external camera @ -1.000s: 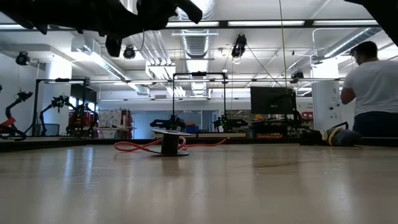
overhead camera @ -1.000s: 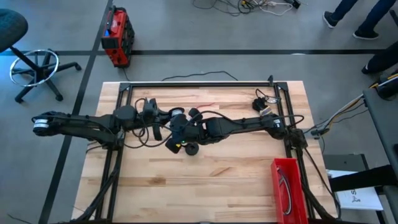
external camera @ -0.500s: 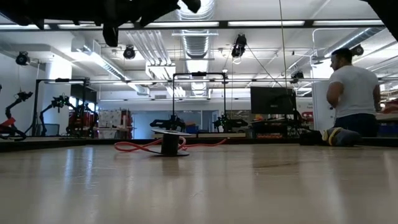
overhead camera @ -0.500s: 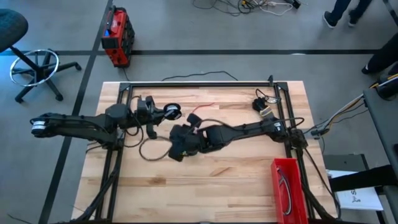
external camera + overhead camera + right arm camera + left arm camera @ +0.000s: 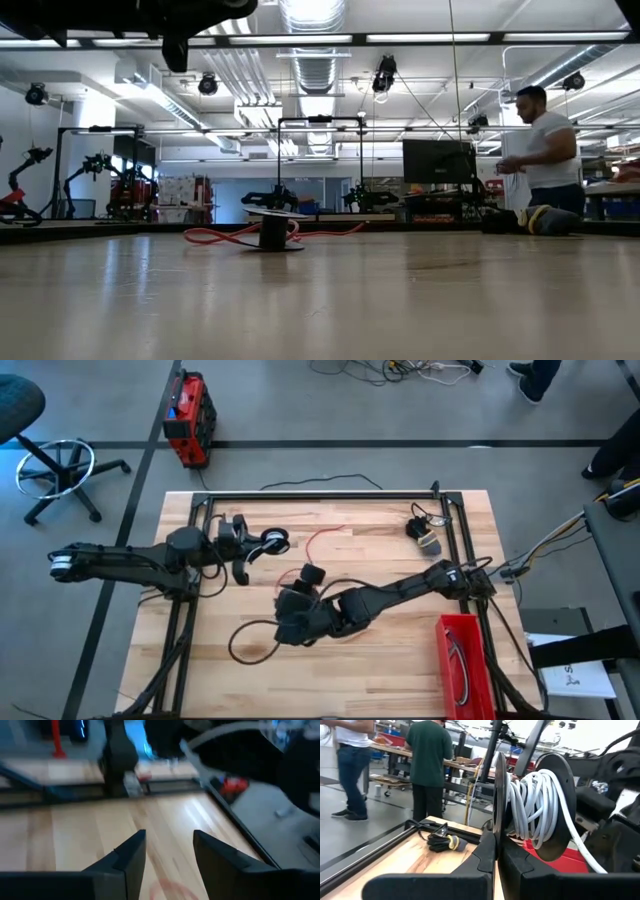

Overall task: Coil cords
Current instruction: Coil the white wire onto the spool

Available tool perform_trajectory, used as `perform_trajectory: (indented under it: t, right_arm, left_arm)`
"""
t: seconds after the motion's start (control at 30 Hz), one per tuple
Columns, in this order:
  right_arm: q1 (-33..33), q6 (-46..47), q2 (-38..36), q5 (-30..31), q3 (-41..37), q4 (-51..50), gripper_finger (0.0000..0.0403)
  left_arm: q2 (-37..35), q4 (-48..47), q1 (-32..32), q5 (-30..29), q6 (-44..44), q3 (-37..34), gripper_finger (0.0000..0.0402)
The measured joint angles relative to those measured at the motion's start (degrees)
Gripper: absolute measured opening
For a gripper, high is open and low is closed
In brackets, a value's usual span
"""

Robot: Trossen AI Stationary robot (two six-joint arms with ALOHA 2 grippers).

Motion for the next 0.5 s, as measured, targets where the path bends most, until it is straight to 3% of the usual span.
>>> perform_trajectory:
  t: [0.2,0.4,0.5]
  right_arm:
    - [-1.1,-10.6,0.0,-0.8,-13.3,35.4,0.0147]
    - [-4.3,-11.8,0.0,-7.1,-26.5,66.4,0.0134]
    - [-6.0,-9.7,0.0,-10.4,-30.6,75.6,0.0128]
  left_arm:
    - [-1.2,0.4,0.0,2.3,-0.7,0.0,0.0]
    - [-2.4,0.9,0.0,5.7,-0.8,0.0,0.0]
    - [-2.6,1.7,0.0,7.8,0.3,0.0,0.0]
